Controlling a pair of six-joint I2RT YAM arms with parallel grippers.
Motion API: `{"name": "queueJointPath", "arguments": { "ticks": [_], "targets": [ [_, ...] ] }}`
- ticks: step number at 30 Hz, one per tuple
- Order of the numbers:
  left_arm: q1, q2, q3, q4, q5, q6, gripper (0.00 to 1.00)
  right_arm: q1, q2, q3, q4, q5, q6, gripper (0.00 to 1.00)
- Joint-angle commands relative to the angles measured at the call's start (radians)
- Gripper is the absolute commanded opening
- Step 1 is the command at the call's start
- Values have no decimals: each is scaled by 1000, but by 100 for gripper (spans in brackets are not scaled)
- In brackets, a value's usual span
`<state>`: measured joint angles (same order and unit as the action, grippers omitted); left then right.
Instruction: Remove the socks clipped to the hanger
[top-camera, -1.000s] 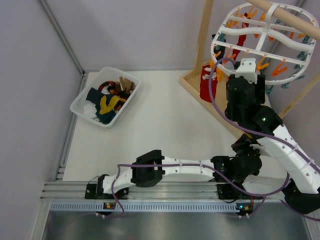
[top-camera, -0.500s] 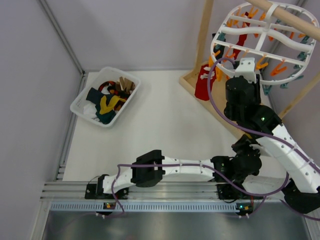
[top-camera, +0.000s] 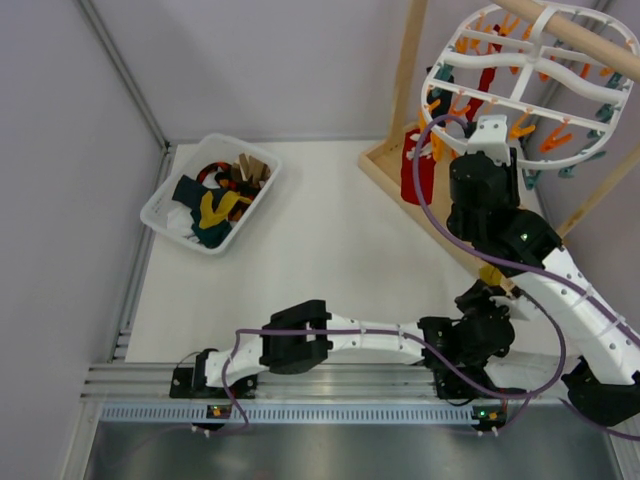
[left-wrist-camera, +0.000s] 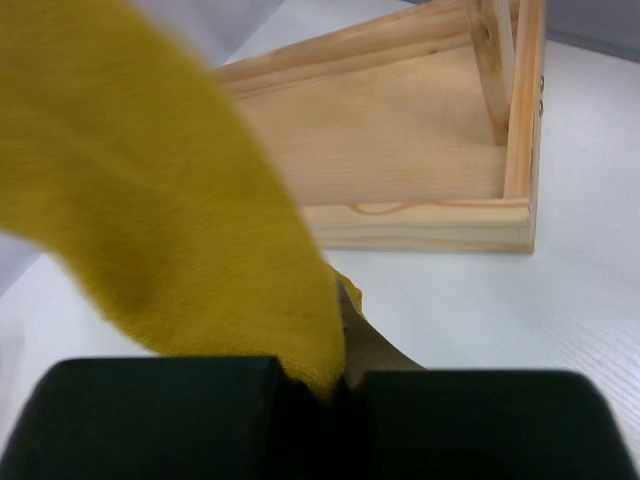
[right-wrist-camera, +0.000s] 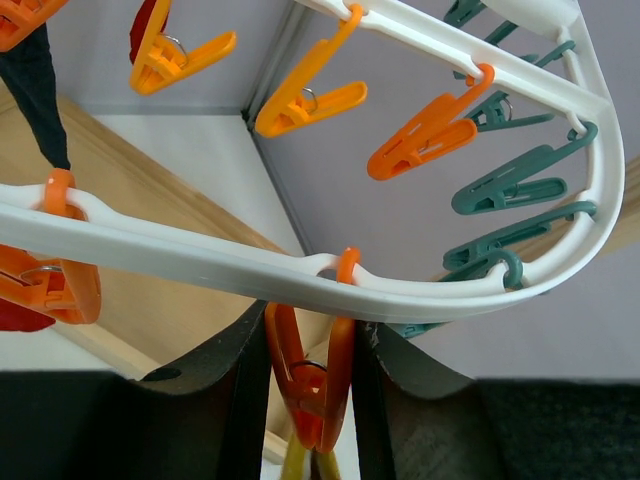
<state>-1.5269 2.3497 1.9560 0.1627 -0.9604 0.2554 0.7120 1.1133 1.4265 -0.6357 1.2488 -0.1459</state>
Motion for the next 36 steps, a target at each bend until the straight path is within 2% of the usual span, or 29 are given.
{"name": "queueJointPath", "arguments": {
  "ticks": [1,9,12,13,16,18,23,25,31,36],
  "targets": [
    [5,-96,-63,14,15,-66,0,14,-13,31,64,-40,8,0],
    [31,-228,-258,11,-49,-119,0,14,-39,43,12,-104,57,0],
    [69,-337,-378,-57,-37,-223,0,14,-73,51,-25,-184,95,2],
    [108,-367,-408,-84,-28,-317,0,14,-84,48,-31,-230,97,3],
    [201,-539,-560,-157,8,-447,0,14,-131,28,-47,-296,129,3],
    [270,-605,-662,-158,14,-494,0,12,-179,-4,-30,-330,132,3],
    [410,-805,-807,-235,48,-567,0,7,-266,-54,-6,-382,138,3],
    [499,-874,-848,-268,84,-600,0,7,-302,-84,10,-387,129,3],
    [792,-967,-872,-354,178,-650,0,-5,-374,-150,18,-390,140,1],
    [1014,-962,-812,-399,296,-674,0,-16,-417,-187,27,-393,183,1]
  ]
}}
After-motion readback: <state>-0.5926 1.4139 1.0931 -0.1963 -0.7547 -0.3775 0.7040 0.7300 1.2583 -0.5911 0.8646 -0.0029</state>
